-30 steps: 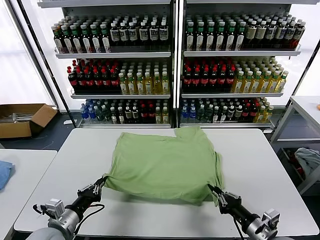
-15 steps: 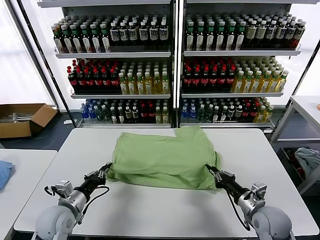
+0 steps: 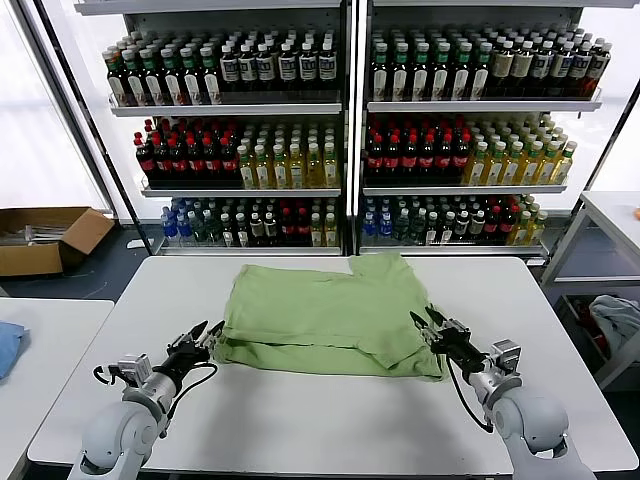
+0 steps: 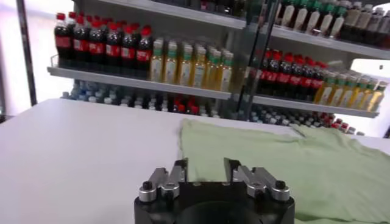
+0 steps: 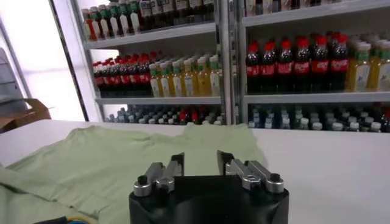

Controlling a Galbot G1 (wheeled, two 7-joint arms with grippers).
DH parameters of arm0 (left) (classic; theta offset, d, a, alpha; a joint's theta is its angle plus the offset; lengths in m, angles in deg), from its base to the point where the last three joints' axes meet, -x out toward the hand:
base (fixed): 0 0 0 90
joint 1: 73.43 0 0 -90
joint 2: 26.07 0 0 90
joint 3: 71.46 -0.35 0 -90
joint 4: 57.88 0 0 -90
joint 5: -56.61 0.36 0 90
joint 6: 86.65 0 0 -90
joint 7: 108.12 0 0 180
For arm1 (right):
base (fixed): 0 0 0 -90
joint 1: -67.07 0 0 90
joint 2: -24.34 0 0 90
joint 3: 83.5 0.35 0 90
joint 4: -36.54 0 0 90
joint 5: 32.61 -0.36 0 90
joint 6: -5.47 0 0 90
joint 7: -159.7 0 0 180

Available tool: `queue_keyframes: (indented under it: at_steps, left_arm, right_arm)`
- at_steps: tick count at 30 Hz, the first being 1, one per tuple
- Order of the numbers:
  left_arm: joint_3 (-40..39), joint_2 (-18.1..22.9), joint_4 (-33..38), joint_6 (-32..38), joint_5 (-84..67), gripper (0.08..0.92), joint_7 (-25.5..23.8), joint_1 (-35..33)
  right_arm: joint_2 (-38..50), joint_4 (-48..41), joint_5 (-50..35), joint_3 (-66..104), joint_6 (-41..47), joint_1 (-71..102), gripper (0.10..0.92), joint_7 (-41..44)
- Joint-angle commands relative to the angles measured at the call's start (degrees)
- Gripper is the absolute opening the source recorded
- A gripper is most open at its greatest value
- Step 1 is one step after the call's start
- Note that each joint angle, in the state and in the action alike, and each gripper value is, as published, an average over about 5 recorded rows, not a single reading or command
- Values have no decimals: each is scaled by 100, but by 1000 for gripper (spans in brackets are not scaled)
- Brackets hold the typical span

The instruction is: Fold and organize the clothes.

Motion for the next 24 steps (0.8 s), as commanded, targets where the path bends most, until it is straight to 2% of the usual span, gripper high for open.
queue_keyframes:
  at_steps: [1,4,8,19,22,24]
  left_arm:
    - [243,117,374,-58,-126,656,880,-515]
    - [115,167,363,-89,-131,741,849,-601]
    - [-58,171,221,-128,-69,812,615,-592]
    - [-188,257,-254,-69,-28,823,497,-296]
    - [-196,285,-348,-28,-26,804,460,-261]
    - [-207,307,-425,24,-14,769,429,-231]
  right_arm:
    - [1,646,181,247,-55,837,681,-8]
    - [-62,737,322,254,-37,1099,764,-81]
    - [-197,787,499,277,-72,1384,816,-86]
    - [-355,556,561,223,30,1599,823,-166]
    - [-408,440,543,139,39,1541,801,-156]
    - [-466,369,492,89,52,1458,758,-143]
